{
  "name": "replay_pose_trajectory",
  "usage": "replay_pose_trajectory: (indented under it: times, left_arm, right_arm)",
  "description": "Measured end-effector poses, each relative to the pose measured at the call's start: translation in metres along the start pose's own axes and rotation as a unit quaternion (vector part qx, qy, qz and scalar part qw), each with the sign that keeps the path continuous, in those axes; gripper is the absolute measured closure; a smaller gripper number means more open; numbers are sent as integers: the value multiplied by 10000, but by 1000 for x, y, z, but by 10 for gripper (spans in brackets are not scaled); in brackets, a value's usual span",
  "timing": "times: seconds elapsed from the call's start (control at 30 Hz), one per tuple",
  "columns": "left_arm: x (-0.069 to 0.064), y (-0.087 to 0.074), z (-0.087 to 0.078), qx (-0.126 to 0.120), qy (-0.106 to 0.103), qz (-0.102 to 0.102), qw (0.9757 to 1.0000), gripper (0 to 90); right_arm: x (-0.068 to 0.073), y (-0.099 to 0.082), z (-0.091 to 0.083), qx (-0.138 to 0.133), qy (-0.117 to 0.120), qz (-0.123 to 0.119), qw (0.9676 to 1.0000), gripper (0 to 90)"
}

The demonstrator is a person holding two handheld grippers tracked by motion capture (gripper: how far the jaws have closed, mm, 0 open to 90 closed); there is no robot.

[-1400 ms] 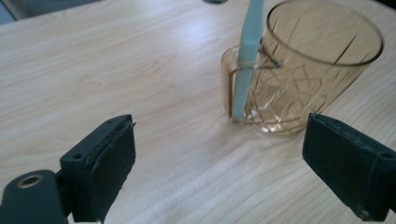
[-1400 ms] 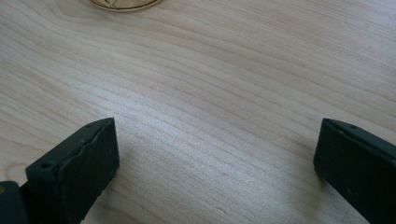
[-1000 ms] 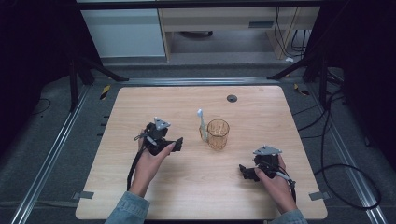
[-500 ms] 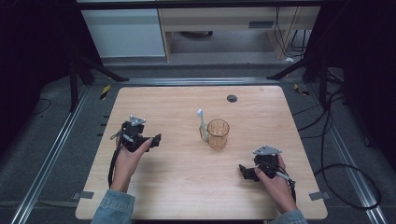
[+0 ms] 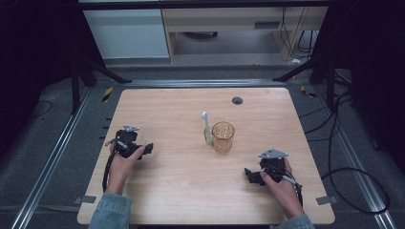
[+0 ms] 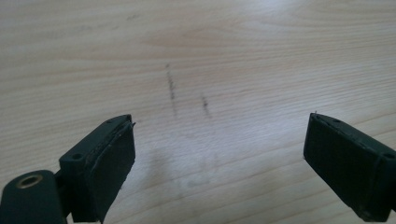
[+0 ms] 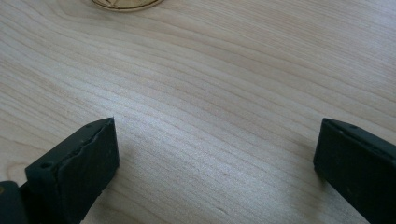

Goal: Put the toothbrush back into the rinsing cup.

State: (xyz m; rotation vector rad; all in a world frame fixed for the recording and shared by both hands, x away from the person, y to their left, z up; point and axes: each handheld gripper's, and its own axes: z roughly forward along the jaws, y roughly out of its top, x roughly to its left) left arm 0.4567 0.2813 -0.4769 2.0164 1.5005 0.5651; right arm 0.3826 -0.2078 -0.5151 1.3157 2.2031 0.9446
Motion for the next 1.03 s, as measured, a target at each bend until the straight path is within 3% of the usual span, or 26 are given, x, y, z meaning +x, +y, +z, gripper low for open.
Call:
replay_pose_trajectory:
  times: [0.13, 0.2, 0.33, 0.43, 0.63, 0.83, 1.03]
  left_arm:
    - [17, -8, 7, 83, 135, -119, 9998, 88]
    - [25, -11, 7, 56, 180, -280, 9994, 89]
    - [33, -14, 10, 35, 227, -288, 9993, 92]
    - [34, -16, 12, 27, 131, -247, 9996, 90]
    - [37, -17, 16, -57, 145, -98, 9998, 72]
    - [39, -22, 22, -413, 62, 40, 9991, 26]
    - [39, -23, 22, -414, 105, 31, 9991, 8]
  right_arm:
    - [0, 0, 0, 0, -1, -2, 10000, 5]
    - [0, 0, 0, 1, -1, 0, 10000, 5]
    - [0, 0, 0, 0, -3, -2, 10000, 4]
    - [0, 0, 0, 0, -2, -2, 10000, 4]
    - [0, 0, 0, 0, -4, -3, 10000, 4]
    - [0, 0, 0, -2, -14, -2, 10000, 4]
    - [0, 0, 0, 1, -13, 1, 10000, 4]
